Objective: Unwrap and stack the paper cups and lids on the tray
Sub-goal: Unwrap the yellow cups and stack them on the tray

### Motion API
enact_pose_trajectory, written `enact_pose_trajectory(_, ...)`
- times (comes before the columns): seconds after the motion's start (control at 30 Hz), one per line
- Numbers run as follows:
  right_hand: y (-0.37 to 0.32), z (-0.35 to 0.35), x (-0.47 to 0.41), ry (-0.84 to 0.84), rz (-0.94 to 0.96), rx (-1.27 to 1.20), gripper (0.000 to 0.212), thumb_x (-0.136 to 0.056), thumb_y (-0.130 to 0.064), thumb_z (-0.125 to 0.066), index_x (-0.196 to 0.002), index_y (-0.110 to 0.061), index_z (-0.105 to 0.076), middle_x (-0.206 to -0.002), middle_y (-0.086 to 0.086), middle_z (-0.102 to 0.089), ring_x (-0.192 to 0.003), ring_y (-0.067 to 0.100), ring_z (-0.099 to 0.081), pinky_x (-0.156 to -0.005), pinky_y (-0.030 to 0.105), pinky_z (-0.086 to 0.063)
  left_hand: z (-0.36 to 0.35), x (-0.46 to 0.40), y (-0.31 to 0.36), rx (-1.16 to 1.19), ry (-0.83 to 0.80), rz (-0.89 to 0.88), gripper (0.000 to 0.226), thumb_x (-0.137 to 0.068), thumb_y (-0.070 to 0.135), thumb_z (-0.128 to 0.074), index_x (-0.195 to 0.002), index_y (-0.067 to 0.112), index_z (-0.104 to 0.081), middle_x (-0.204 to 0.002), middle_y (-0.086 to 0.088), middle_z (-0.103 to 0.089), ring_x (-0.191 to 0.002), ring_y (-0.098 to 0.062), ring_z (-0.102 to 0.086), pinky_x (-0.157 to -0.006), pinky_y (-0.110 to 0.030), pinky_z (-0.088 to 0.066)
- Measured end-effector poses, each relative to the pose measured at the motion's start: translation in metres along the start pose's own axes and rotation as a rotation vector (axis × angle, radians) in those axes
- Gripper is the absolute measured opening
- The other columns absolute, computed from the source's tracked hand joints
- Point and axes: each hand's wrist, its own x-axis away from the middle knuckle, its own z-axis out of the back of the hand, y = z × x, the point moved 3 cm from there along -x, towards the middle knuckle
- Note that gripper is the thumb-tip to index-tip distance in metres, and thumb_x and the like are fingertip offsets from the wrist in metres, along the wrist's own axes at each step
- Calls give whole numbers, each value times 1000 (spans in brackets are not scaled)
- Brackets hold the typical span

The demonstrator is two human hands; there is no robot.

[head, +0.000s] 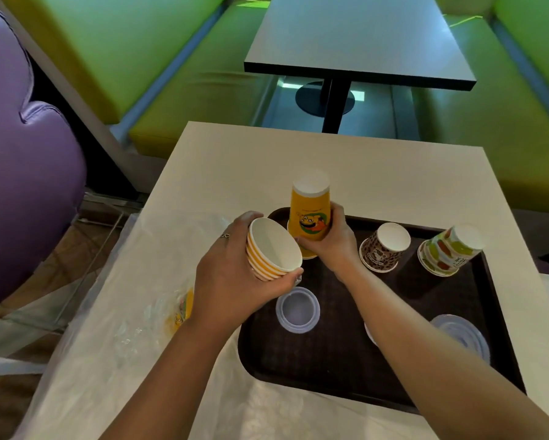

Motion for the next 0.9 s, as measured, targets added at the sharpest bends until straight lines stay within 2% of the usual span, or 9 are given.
enact_pose_trajectory(0.17,27,-13,-1,9,-80,31,90,-58,-37,-88,-131,-21,-39,-124,4,-58,-115,21,-55,-96,42,-47,-1,-1,-3,6,-7,-1,89,-50,60,-79,-126,23,-49,-117,9,-61,-103,-6,-55,-80,-12,-38)
enact_pose_trajectory(0.3,29,-15,-1,20,-76,31,89,-60,-35,-88,-133,-21,-39,-126,3,-58,-117,20,-54,-97,35,-46,-1,0,-3,6,-9,-3,88,-51,61,-76,-125,23,-49,-117,9,-61,-103,-5,-55,-79,-3,-33)
enact_pose_trajectory(0.47,27,-9,7,-2,-88,-26,104,-61,-29,-89,-144,-23,-26,-141,1,-45,-129,17,-43,-107,36,-38,0,1,-3,-1,-6,-10,90,-51,56,-84,-126,20,-49,-118,6,-61,-105,-12,-58,-81,-14,-39)
enact_pose_trajectory(0.53,17,4,21,117,-33,-55,103,-65,-30,-86,-146,-21,-23,-148,0,-34,-136,12,-33,-112,30,-29,2,1,-3,-3,-1,-18,90,-52,52,-86,-127,20,-48,-119,5,-61,-105,-12,-58,-81,-12,-38)
enact_pose_trajectory(0.63,-19,22,54,265,231,-183,75,-75,-42,-75,-136,-17,-39,-137,-2,-45,-128,4,-42,-108,28,-37,2,2,-5,4,-9,-14,91,-53,55,-84,-129,20,-47,-121,4,-60,-108,-14,-58,-84,-17,-42)
enact_pose_trajectory(0.7,-49,22,71,82,354,-231,63,-77,-47,-68,-128,-20,-45,-129,-4,-52,-121,3,-50,-100,26,-45,2,4,-5,10,-5,-21,91,-54,61,-78,-129,21,-47,-122,5,-60,-108,-13,-58,-84,-19,-44)
enact_pose_trajectory(0.8,-83,10,87,-357,325,-80,75,-68,-58,-65,-134,-36,-37,-134,-12,-48,-122,-1,-47,-97,20,-43,1,8,-2,28,4,-37,87,-56,65,-64,-128,20,-48,-121,5,-60,-106,-12,-59,-82,-18,-42)
enact_pose_trajectory(0.83,-88,8,89,-433,318,-2,80,-68,-59,-68,-137,-37,-34,-136,-12,-46,-124,0,-44,-99,20,-41,1,10,-2,31,7,-41,87,-56,65,-61,-129,19,-48,-122,4,-60,-106,-13,-59,-82,-18,-41)
enact_pose_trajectory(0.9,-93,7,91,-441,319,80,81,-71,-50,-76,-139,-35,-35,-134,-10,-47,-123,5,-44,-99,23,-39,2,13,-2,27,14,-49,88,-56,64,-58,-129,17,-49,-123,2,-60,-108,-14,-59,-85,-19,-41)
